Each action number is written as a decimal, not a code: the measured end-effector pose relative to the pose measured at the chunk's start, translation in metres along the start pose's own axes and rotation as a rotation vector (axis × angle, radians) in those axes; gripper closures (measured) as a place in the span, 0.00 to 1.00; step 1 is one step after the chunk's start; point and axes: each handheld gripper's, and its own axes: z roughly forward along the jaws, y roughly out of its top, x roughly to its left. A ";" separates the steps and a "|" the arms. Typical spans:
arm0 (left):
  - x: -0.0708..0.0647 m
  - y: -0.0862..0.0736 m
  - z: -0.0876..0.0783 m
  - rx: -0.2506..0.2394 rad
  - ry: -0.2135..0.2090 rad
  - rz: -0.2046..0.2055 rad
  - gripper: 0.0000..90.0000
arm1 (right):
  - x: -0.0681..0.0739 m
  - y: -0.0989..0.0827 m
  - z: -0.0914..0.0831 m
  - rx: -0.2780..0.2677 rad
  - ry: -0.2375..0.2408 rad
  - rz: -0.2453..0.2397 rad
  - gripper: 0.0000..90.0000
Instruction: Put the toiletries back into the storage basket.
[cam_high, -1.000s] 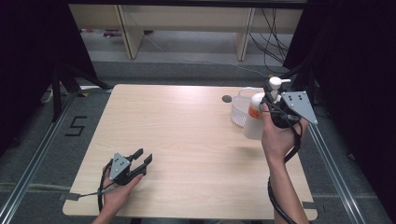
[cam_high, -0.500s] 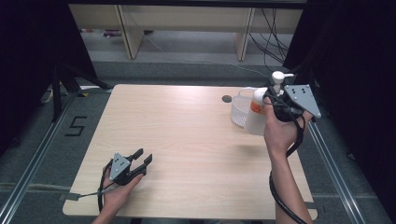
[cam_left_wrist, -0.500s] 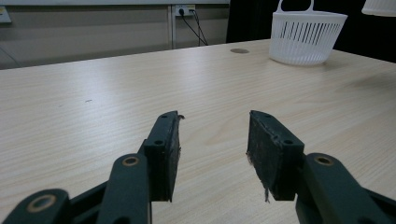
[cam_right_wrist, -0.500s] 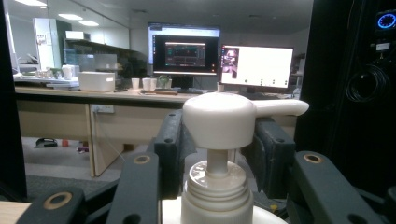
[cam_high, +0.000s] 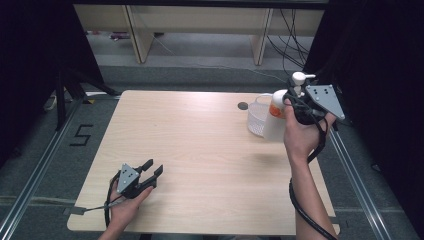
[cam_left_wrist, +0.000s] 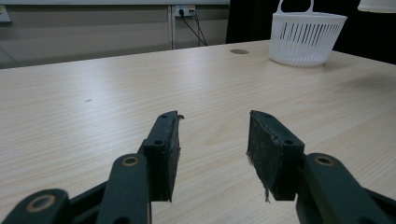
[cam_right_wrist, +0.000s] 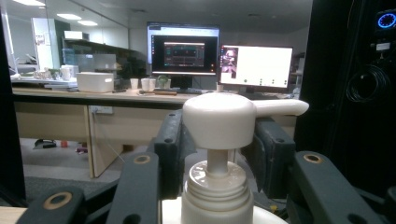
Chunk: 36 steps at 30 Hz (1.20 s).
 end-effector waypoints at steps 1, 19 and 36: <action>0.000 0.000 0.000 0.002 0.001 0.000 0.59 | 0.000 0.000 0.001 0.000 0.002 -0.002 0.67; 0.000 0.001 -0.001 0.014 0.004 -0.005 0.59 | -0.003 0.000 0.019 0.013 -0.008 0.010 0.67; 0.000 0.001 -0.001 0.013 0.005 -0.007 0.58 | -0.001 0.006 0.029 0.015 -0.009 0.012 0.67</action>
